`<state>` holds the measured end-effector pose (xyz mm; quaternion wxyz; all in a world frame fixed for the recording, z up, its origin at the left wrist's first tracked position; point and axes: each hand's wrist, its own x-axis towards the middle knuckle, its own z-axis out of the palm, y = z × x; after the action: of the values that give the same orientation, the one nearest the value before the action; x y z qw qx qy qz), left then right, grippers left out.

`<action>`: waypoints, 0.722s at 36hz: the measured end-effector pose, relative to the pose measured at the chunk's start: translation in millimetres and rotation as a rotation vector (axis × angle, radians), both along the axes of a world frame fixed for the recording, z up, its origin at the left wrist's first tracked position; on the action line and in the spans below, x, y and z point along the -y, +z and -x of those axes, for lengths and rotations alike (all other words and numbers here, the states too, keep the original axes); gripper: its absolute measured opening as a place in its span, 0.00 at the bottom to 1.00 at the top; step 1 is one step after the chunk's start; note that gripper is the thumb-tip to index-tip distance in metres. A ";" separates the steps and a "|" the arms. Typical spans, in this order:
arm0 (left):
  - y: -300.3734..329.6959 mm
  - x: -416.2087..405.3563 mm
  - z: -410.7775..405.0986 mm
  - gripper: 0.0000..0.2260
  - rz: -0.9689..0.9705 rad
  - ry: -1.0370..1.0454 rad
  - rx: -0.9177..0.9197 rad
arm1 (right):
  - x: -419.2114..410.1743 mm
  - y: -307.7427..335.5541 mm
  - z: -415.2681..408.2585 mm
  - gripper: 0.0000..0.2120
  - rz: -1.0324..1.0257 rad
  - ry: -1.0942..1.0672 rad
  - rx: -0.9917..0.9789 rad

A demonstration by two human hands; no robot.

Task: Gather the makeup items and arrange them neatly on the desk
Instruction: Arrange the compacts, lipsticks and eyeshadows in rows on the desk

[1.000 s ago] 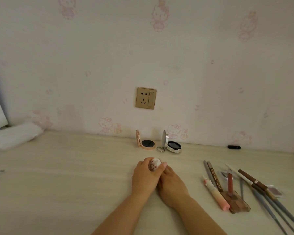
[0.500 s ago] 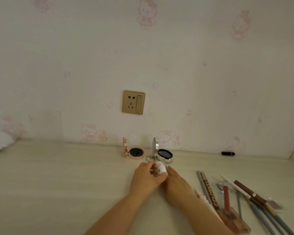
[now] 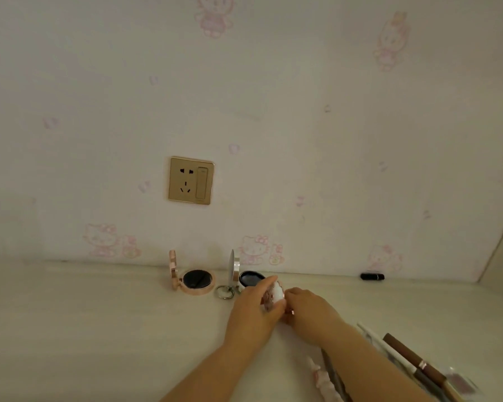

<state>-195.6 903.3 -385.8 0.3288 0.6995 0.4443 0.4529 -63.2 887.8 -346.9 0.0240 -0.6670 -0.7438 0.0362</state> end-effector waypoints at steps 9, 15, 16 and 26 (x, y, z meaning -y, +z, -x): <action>-2.9 -11.3 -19.8 0.22 -0.188 0.097 -0.203 | -16.4 -2.7 -15.8 0.17 -0.045 0.045 -0.040; -3.3 -23.4 -27.5 0.22 -0.274 0.089 -0.343 | -27.8 -0.1 -23.6 0.16 -0.055 0.052 -0.043; -2.4 -24.1 -27.8 0.22 -0.286 0.122 -0.387 | -30.3 -1.0 -25.1 0.16 -0.056 0.053 -0.038; 7.0 -38.1 -35.4 0.23 -0.602 0.404 -0.699 | -50.0 -11.4 -33.9 0.18 -0.105 0.058 -0.055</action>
<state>-160.2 941.4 -378.9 -0.1502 0.7732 0.5042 0.3540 -29.4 937.8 -358.3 0.0782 -0.6416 -0.7628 0.0161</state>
